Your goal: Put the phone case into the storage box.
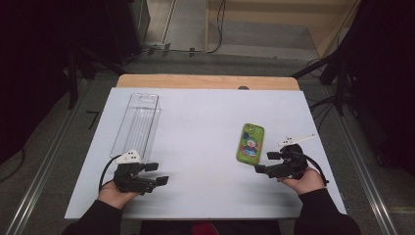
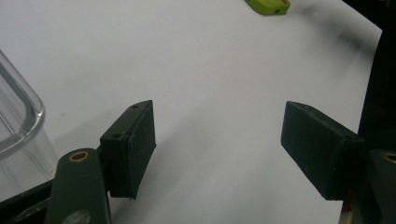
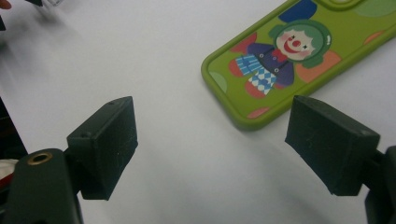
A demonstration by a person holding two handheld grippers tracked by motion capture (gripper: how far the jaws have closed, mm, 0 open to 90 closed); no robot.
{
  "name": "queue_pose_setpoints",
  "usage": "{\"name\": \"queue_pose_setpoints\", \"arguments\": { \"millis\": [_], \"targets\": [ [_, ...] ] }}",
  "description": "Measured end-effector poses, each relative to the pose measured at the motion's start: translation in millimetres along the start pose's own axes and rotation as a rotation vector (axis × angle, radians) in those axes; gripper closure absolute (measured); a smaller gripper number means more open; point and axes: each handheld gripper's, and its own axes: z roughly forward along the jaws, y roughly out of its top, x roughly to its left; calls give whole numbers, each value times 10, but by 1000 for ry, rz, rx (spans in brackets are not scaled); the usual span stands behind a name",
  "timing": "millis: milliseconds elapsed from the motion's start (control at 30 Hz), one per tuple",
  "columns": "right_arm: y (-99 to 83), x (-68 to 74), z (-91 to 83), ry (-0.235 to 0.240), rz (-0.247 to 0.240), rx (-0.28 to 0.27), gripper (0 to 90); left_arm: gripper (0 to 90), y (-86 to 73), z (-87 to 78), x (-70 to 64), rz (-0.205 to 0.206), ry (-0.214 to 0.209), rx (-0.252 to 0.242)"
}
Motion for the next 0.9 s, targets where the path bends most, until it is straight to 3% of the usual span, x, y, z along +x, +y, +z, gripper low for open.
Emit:
{"name": "queue_pose_setpoints", "arguments": {
  "millis": [900],
  "targets": [
    [393,-245,-52,-65,33,-21,149,271,1,-14,0,-1,-3,-11]
  ]
}}
